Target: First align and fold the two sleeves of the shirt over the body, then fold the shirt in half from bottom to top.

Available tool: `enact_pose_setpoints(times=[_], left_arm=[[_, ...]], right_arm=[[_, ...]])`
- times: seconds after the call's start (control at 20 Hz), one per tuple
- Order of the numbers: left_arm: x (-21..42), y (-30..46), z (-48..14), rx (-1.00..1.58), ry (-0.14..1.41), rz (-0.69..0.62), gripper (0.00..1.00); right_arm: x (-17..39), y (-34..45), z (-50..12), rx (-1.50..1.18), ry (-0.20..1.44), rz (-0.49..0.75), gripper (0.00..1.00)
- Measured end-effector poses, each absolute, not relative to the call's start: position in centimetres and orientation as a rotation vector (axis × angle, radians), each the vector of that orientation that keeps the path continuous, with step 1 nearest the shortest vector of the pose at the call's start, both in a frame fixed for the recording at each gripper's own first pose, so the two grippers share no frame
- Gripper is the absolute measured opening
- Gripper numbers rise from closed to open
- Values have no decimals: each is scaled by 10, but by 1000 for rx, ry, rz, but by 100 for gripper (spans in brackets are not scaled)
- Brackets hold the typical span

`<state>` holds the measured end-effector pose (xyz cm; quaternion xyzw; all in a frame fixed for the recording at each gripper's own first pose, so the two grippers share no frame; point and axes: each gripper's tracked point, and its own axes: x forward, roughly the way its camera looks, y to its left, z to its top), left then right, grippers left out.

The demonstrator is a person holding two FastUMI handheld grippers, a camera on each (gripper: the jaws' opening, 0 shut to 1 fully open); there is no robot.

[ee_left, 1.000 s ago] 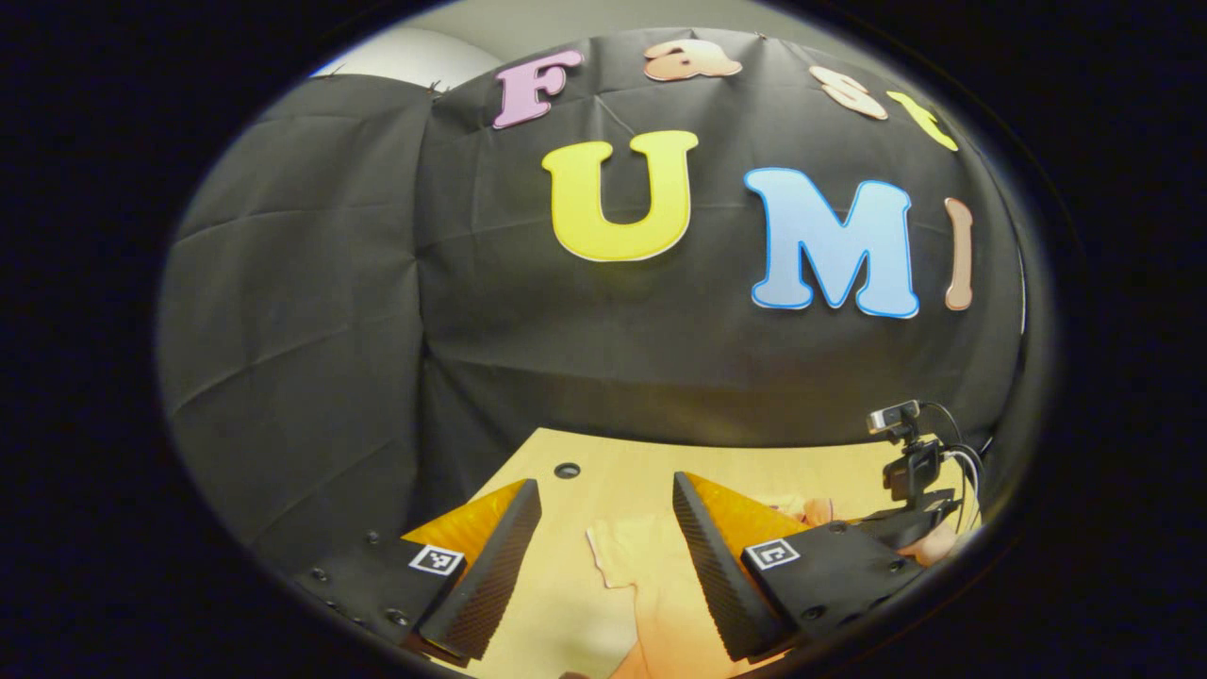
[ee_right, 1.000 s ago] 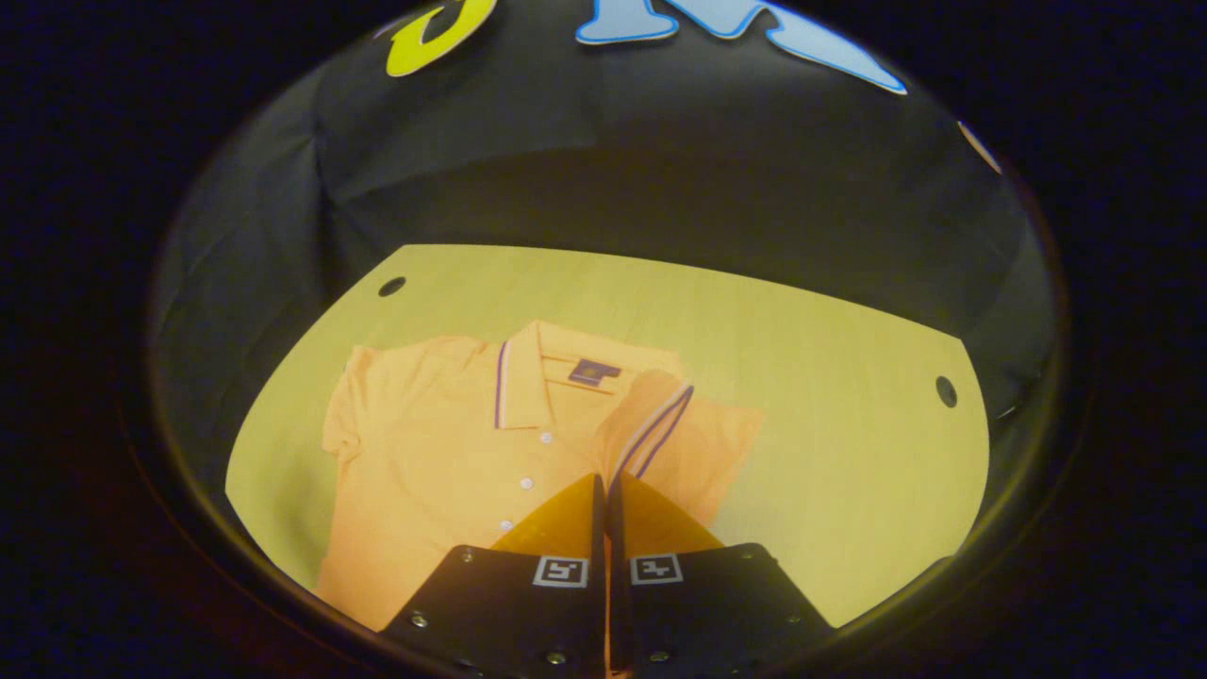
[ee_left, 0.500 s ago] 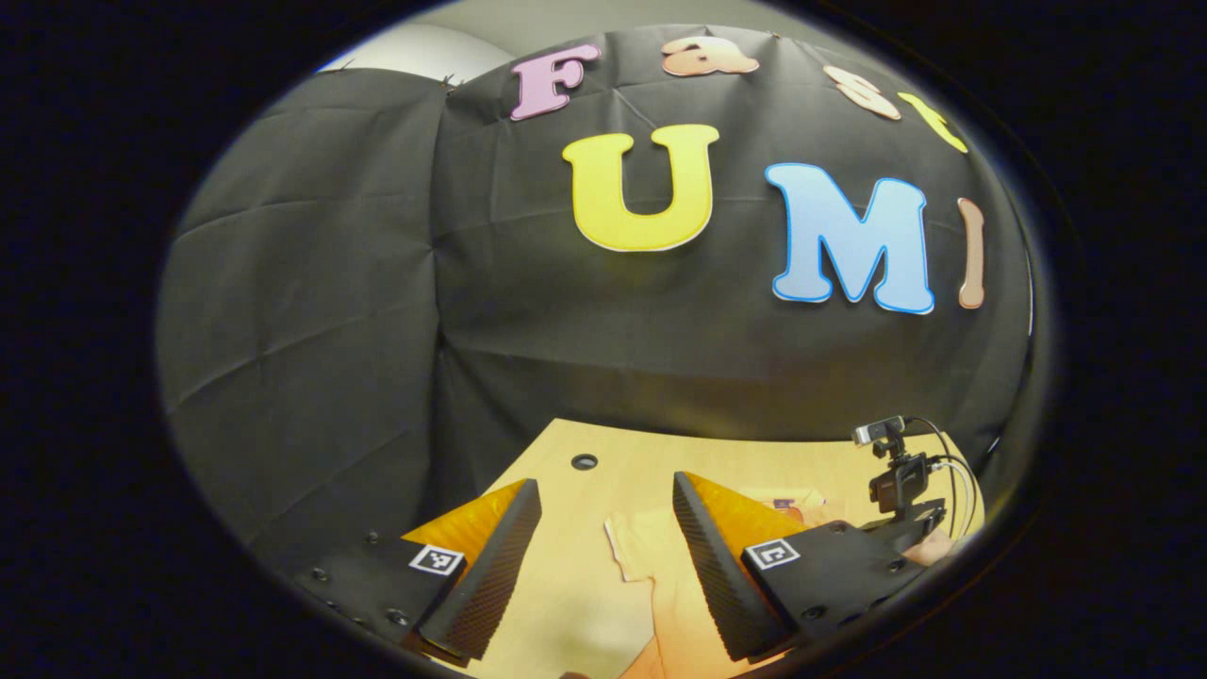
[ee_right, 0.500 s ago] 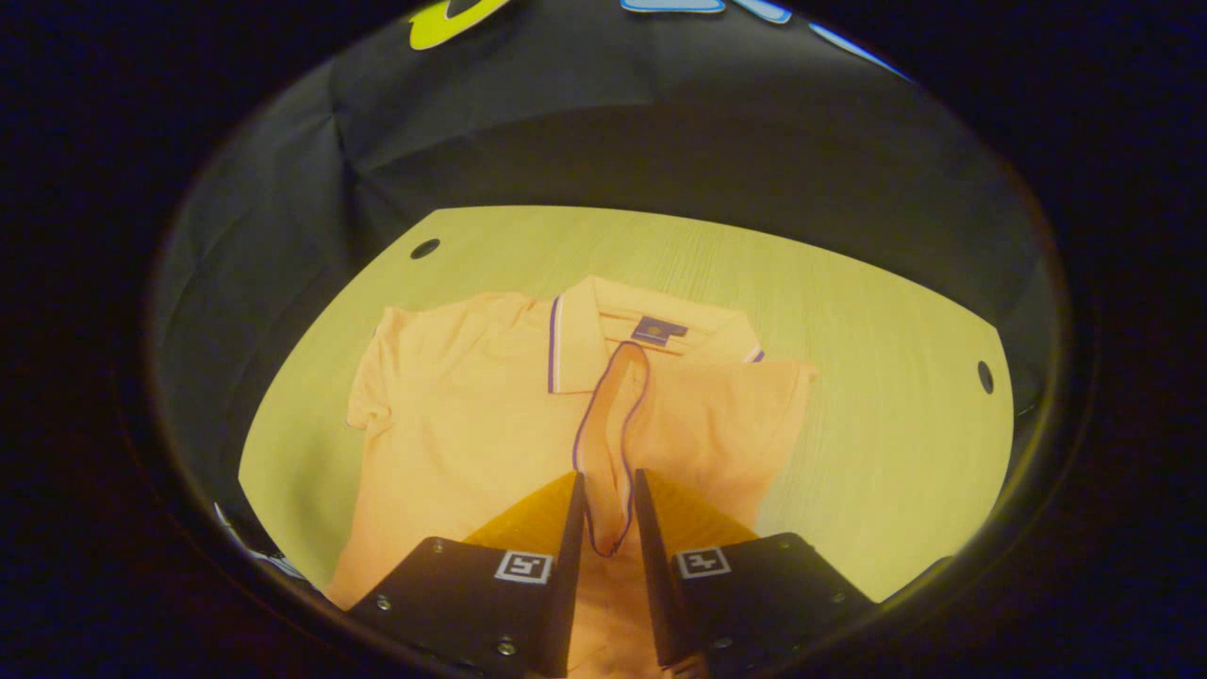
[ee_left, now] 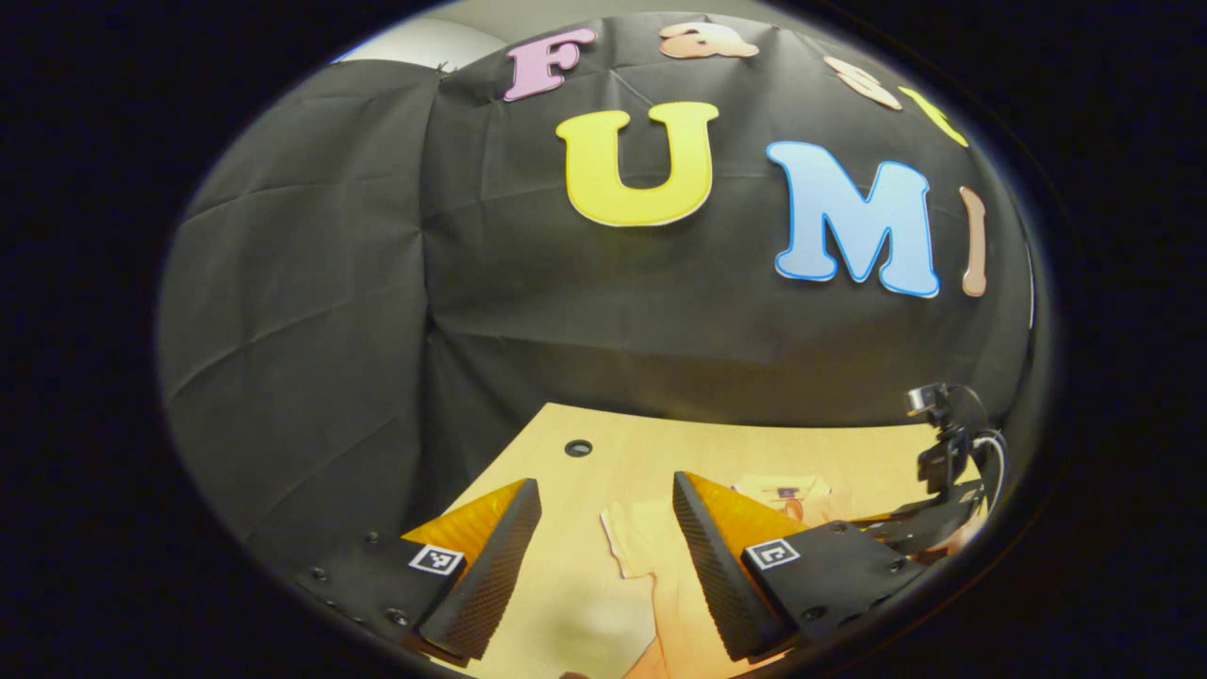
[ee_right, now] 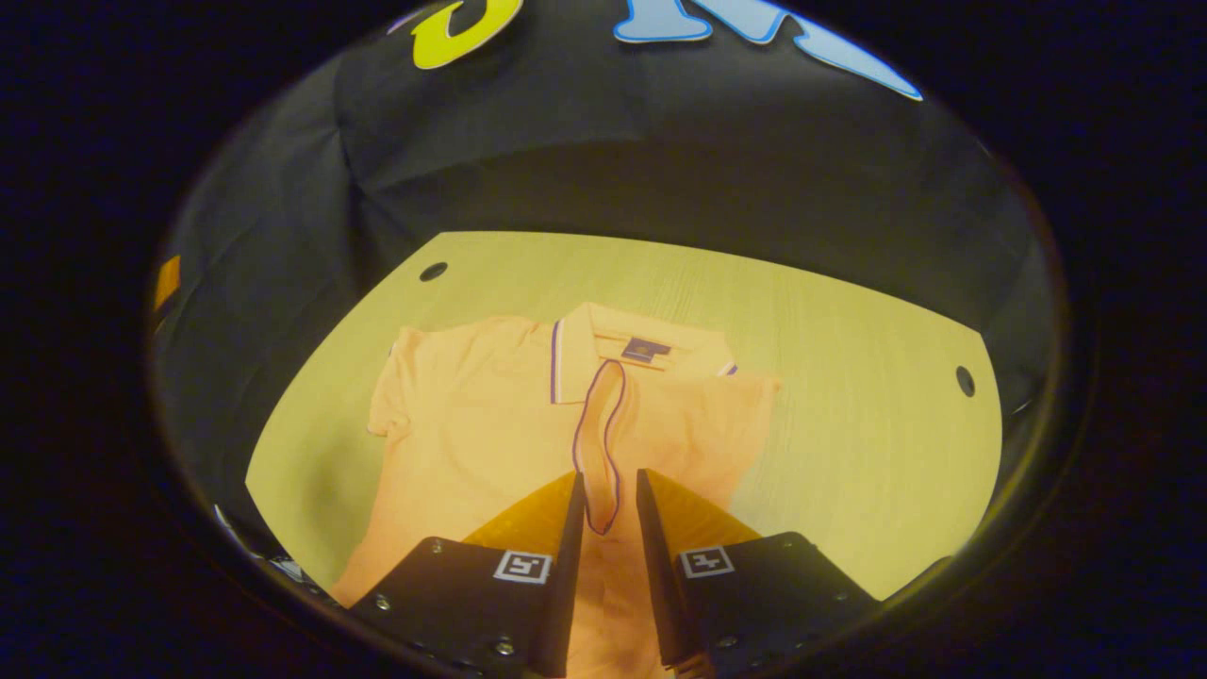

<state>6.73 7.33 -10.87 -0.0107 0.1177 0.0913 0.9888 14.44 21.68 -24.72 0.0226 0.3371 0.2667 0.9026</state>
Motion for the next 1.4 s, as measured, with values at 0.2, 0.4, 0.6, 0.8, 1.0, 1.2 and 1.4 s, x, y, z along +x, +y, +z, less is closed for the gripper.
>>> enact_pose_setpoints(times=[0.2,0.4,0.6,0.8,1.0,1.2,1.4], left_arm=[[93,76,-138,-10,282,159,93],[118,78,-168,4,328,133,93],[143,78,-208,5,399,111,93],[161,83,-262,9,490,97,94],[179,84,-305,-6,564,90,94],[196,84,-341,-4,625,80,94],[201,83,-368,-13,683,90,93]], right_arm=[[129,206,-232,68,661,539,35],[111,191,-221,94,643,513,35],[94,171,-220,121,648,466,35],[72,144,-228,130,672,398,35],[49,120,-239,148,709,328,35],[28,100,-249,168,743,264,35],[12,90,-260,190,774,222,36]])
